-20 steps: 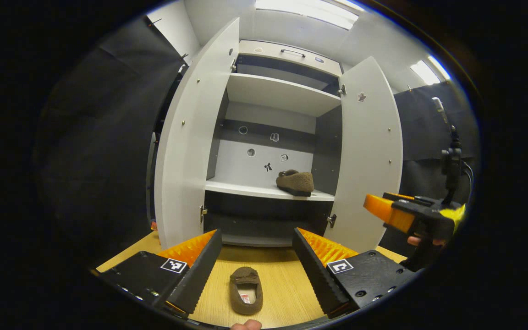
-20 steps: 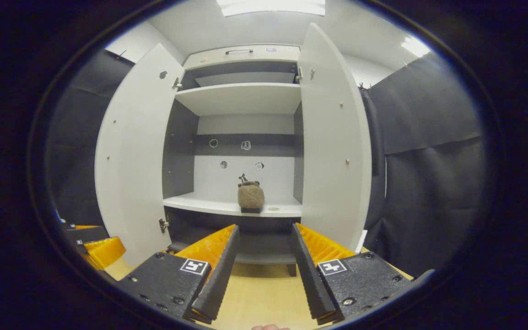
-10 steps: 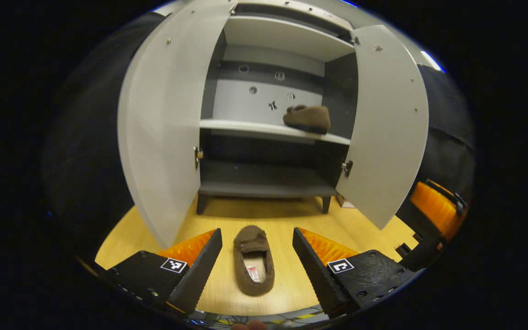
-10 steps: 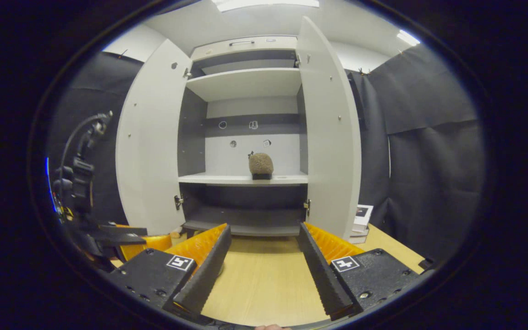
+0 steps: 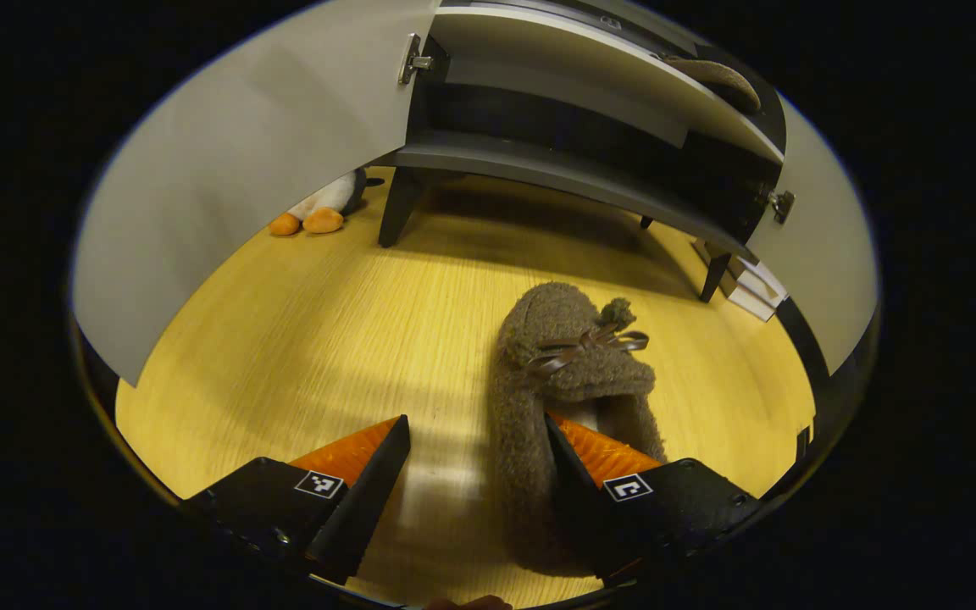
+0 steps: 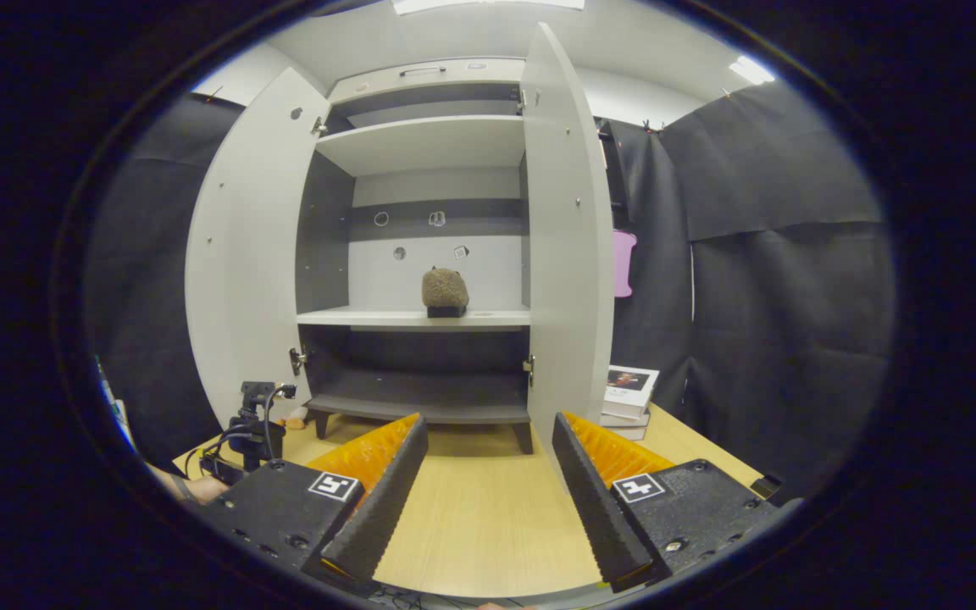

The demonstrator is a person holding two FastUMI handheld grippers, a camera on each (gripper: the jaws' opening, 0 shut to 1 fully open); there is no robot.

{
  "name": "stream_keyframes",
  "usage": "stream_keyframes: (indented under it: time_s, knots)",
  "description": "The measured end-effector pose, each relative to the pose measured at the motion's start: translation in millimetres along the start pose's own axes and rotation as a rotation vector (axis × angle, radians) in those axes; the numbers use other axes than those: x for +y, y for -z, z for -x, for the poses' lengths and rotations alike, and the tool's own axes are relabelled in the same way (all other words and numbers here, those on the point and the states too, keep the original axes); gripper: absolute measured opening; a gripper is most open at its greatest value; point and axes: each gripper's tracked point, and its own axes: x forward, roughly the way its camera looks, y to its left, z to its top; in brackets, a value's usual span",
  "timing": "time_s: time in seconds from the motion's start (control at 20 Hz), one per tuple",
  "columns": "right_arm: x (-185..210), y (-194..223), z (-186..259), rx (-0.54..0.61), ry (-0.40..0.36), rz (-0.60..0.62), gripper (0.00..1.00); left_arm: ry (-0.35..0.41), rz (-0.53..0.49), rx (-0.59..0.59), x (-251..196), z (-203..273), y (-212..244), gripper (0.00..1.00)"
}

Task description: Grab one shoe with the right hand and put it into the shoe cabinet, grab the other shoe with the left hand and put it into the shoe cabinet; then close the right door with the right hand and the left door with the left hand.

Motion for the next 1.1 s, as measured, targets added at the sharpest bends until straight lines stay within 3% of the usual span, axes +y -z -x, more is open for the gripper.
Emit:
stream_keyframes:
  time_s: [0.15, 0.35, 0.4, 0.5, 0.55, 0.6, 0.7, 0.8, 0.95, 1.1]
  knots:
    - [-3, 4, -4, 0.014, 0.012, -0.002, 0.94, 0.034, 0.011, -0.023, -6, -17, -4, 0.93]
    - [-1, 4, -9, 0.020, 0.017, 0.005, 0.96, 0.075, 0.035, -0.051, -24, -25, -7, 0.57]
    - [0, 5, -10, 0.021, 0.015, 0.010, 0.94, 0.062, 0.049, -0.065, -25, -22, -9, 0.37]
    - [4, 7, -12, 0.029, 0.005, 0.018, 0.94, 0.028, 0.064, -0.086, -18, -24, -12, 0.19]
    - [7, 7, -13, 0.033, -0.004, 0.018, 0.96, 0.026, 0.094, -0.074, -17, -26, -13, 0.17]
    - [11, 8, -13, 0.036, -0.017, 0.016, 0.97, 0.043, 0.122, -0.045, -20, -21, -11, 0.04]
    - [16, 6, -15, 0.031, -0.036, 0.022, 0.94, 0.138, 0.113, -0.173, -41, 16, -37, 0.01]
    - [19, 5, -16, 0.024, -0.044, 0.042, 0.94, 0.188, 0.062, -0.358, -66, 67, -92, 0.00]
    - [28, 2, -15, 0.018, -0.066, 0.042, 0.94, 0.198, -0.030, -0.569, -103, 131, -214, 0.00]
    - [39, 0, -10, 0.008, -0.091, 0.028, 0.94, 0.170, -0.046, -0.698, -117, 154, -337, 0.00]
